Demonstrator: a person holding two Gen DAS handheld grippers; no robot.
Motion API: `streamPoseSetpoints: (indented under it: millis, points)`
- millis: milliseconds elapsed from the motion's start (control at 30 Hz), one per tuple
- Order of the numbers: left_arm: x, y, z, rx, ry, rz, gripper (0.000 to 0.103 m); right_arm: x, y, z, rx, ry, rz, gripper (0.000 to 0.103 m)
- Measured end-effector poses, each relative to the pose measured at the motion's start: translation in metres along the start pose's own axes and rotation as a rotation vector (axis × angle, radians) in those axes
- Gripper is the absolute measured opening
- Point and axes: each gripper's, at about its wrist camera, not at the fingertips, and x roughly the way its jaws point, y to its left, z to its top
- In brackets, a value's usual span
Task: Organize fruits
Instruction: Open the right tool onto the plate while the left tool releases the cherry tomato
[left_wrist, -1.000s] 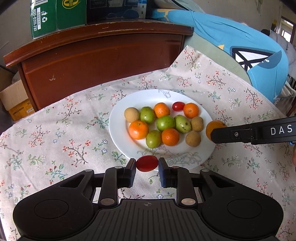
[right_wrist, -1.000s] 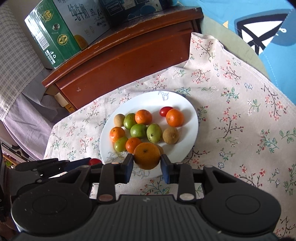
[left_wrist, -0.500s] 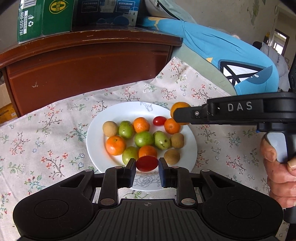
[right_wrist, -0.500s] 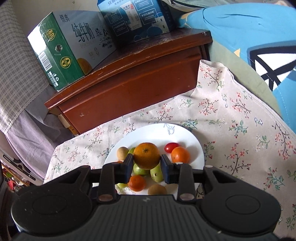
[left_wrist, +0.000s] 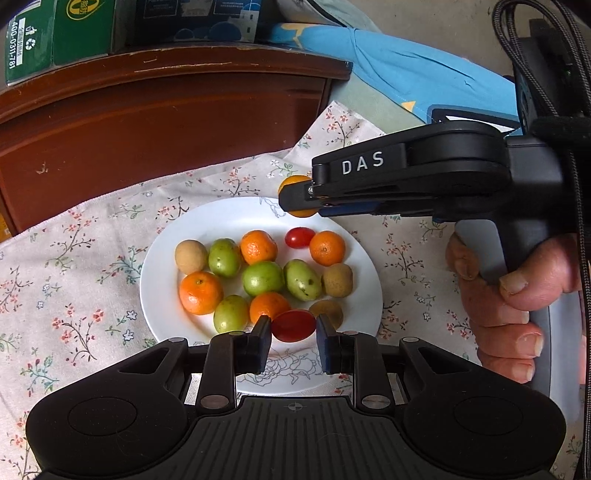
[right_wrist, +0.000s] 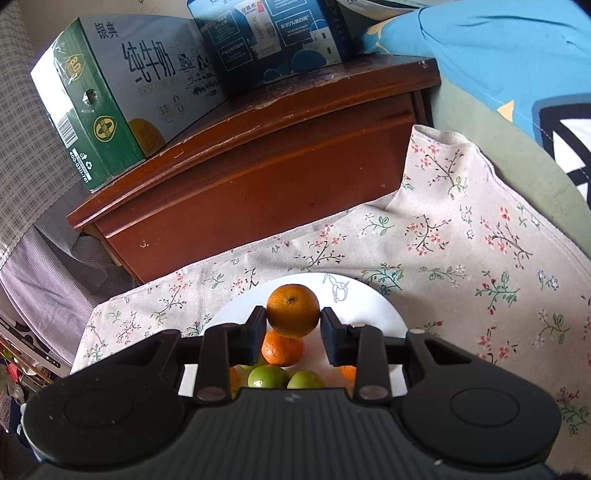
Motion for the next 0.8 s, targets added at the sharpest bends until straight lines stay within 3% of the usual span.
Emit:
streamPoseSetpoints:
  millis: [500,600,667,800]
  points:
    - [0.008,0.003,0.001,-0.01,0.001,0.013,0.026,0.027,-0.001,0.002,-0.003,0.025,-0.002,0.036]
    - [0.005,0.004,0.002,-0.024,0.0,0.024,0.041,0.024,0.0,0.004,-0.007,0.019,-0.008,0.036]
    - [0.002,0.004,0.004,-0.026,-0.006,0.042,0.059,0.02,0.0,0.005,-0.004,0.017,-0.012,0.038]
    - [-0.002,0.003,0.007,-0.026,0.001,0.065,0.068,0.01,0.001,0.007,0.002,0.016,-0.034,0.043]
